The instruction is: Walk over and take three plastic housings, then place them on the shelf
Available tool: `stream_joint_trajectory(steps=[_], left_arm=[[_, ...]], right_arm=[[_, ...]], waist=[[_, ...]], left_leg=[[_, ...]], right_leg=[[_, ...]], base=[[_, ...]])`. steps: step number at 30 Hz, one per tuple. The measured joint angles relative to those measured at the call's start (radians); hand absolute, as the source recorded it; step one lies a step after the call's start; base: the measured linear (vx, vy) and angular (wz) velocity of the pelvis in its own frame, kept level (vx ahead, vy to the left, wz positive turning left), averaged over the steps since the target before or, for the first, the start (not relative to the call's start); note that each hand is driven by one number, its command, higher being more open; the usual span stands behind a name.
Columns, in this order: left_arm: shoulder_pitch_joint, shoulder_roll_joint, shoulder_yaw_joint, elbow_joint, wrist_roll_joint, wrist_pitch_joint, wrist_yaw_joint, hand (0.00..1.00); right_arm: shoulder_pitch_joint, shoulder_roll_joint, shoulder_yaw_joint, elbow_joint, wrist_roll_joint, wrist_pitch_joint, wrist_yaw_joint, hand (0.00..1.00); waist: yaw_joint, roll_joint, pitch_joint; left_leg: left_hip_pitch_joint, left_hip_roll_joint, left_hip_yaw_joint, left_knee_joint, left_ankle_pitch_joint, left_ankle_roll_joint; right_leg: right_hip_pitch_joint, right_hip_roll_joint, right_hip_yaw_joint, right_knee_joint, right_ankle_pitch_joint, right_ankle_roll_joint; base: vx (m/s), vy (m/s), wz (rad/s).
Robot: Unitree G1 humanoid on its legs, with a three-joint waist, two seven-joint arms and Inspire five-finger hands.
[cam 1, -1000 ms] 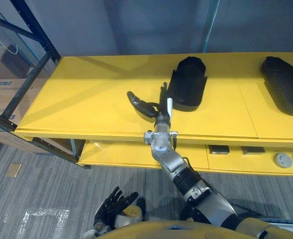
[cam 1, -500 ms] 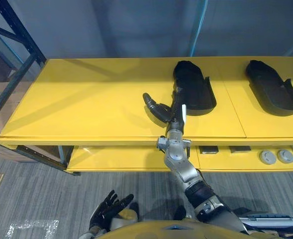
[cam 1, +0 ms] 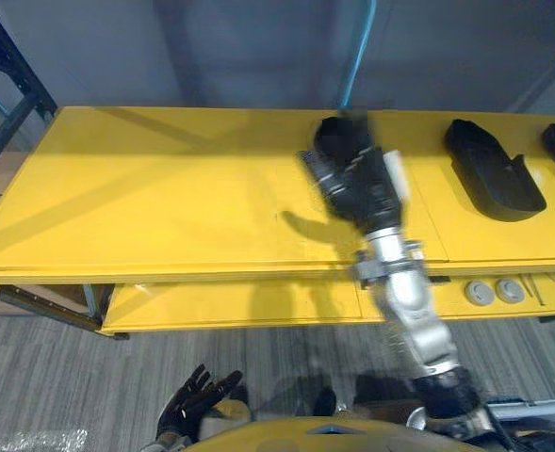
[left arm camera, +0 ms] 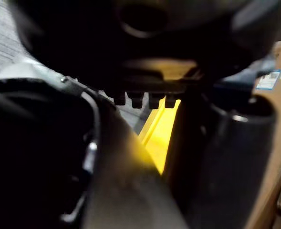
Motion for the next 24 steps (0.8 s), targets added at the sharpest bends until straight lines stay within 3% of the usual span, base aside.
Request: stream_joint_trajectory(steps=[2,7,13,18,24], left_arm=[[0.019,0.0,0.019,0.002,0.0,0.0,-0.009,1.0],[0.023,0.003,0.021,0.02,0.015,0.006,-0.016,1.0],[0.02,0.005,0.019,0.01,0.046,0.032,-0.019,1.0],[0.02,0.008,0.022,-0.012,0.067,0.07,-0.022,1.0],[0.021,0.009,0.024,-0.024,0.084,0.085,-0.024,1.0]], right_arm=[[0.02,-0.062,-0.21,-0.016,0.066,-0.003,0.028,1.0],[0.061,-0.159,-0.402,0.048,0.1,-0.003,0.068,1.0],[0.075,-0.225,-0.364,0.276,0.098,0.046,0.211,1.0],[0.067,-0.275,-0.302,0.423,0.101,0.138,0.357,1.0],[0.008,-0.294,-0.246,0.556,0.101,0.16,0.429,1.0]], waist=[[-0.029,-0.012,-0.008],[-0.087,-0.002,-0.015],[-0.097,0.015,-0.038],[-0.093,0.02,-0.044],[-0.094,0.023,-0.046]], left_leg=[[0.004,0.0,0.015,0.001,-0.008,0.0],[0.013,0.0,0.035,0.0,-0.014,0.0],[0.017,0.001,0.043,0.001,-0.019,-0.004],[0.016,0.0,0.03,0.001,-0.016,-0.001],[0.015,-0.004,0.015,0.002,-0.014,0.003]], right_leg=[[-0.003,0.0,0.019,0.0,0.0,0.001],[-0.01,0.002,0.033,0.0,0.001,0.003],[-0.01,0.003,0.041,0.0,0.0,0.004],[-0.003,0.001,0.026,0.0,0.0,0.004],[0.002,-0.002,0.016,0.001,-0.001,0.005]], base=[[0.0,0.02,-0.22],[0.0,0.003,-0.18],[-0.02,-0.005,-0.04],[0.0,-0.003,0.09],[-0.01,-0.002,0.06]])
